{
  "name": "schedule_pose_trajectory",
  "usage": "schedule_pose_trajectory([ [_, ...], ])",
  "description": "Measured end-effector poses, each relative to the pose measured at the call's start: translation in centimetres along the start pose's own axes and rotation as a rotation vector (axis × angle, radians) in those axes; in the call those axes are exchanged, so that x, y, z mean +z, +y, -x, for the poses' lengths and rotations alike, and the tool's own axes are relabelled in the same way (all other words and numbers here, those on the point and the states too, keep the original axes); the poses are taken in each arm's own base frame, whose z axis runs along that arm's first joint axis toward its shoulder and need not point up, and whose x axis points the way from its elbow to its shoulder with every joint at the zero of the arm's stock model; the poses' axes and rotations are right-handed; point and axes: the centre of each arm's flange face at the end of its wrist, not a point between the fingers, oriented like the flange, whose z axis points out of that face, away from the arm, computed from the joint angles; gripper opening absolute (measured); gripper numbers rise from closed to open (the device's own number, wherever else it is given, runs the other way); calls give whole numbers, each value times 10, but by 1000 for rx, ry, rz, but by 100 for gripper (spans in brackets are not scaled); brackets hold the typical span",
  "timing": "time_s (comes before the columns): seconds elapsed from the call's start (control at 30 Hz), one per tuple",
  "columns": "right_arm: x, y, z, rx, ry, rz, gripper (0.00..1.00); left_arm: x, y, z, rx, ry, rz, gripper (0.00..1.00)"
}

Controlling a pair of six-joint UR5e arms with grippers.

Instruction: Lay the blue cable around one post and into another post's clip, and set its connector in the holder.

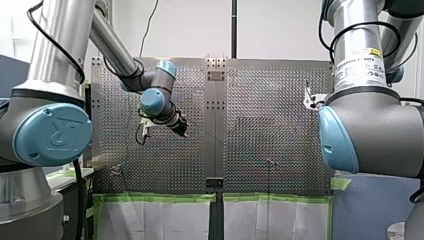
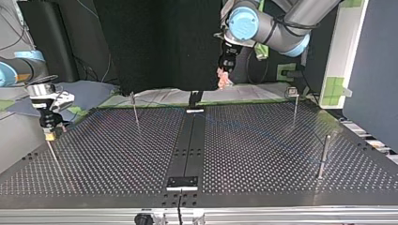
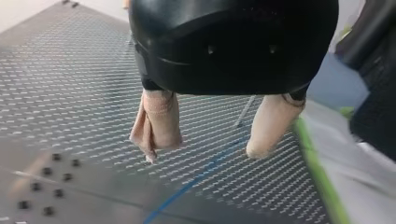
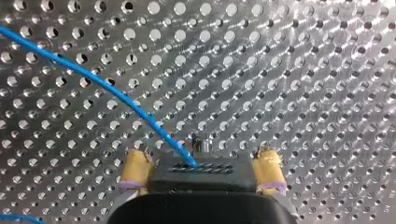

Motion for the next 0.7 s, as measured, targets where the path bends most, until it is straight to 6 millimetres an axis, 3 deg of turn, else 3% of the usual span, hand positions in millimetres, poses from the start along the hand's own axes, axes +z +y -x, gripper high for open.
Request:
schedule_pose_trajectory([
  [0.23,0,2,0,1,4,2,100,-5,7,-33,-1,20,6,100],
  [0.7,2,4,-5,1,9,3,100,-28,23,-79,-6,20,18,100],
])
